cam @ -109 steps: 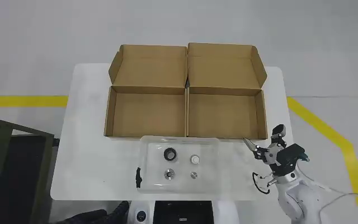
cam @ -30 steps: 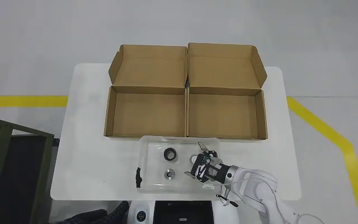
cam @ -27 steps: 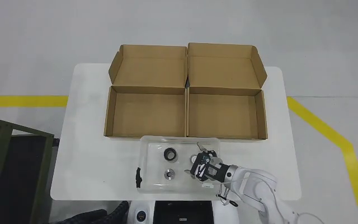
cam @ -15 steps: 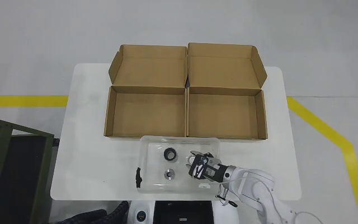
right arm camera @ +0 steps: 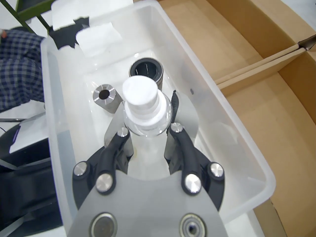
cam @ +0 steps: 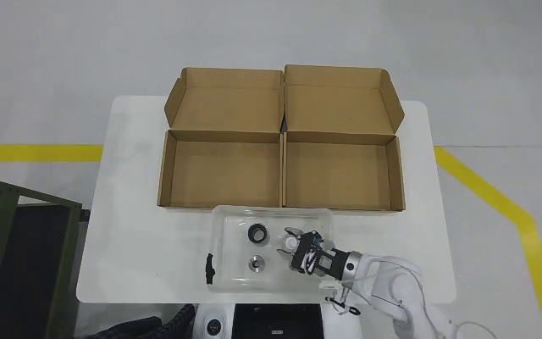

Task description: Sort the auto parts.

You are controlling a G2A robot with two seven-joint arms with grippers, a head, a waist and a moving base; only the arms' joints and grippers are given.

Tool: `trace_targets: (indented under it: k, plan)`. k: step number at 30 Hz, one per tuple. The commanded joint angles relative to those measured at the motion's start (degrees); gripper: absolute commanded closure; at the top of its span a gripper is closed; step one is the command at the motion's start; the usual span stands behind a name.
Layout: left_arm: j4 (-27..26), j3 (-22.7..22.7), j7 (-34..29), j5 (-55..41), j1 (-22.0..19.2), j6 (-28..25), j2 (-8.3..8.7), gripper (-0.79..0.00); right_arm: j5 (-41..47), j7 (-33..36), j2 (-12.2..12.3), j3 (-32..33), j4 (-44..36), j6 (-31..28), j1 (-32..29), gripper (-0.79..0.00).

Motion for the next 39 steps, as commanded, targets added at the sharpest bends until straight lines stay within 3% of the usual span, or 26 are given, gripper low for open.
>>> trace_targets:
  k: [1,6,26,31,39]
  plan:
    - [0.0,0.0,0.0,0.0,0.0,0.0,0.0,-0.785,2.7,-2.1,0.06,0.62,0.12,-0.61,-0.29,0.0]
    - [0.0,0.0,0.0,0.0,0.0,0.0,0.0,-0.785,9.87,-5.57,0.36,2.76,0.76,-3.18,-0.63,0.0]
    - [0.0,0.0,0.0,0.0,0.0,0.0,0.0,-0.785,43.26,-13.05,0.17,6.58,6.9,-3.83,3.72,0.0]
    - [0.0,0.0,0.0,0.0,0.0,0.0,0.0,-0.785,47.49,-13.06,0.15,7.03,8.19,-4.21,4.37,0.0]
    - [0.0,0.0,0.0,0.0,0.0,0.0,0.0,-0.785,47.26,-13.81,0.02,7.31,8.6,-3.37,4.87,0.0]
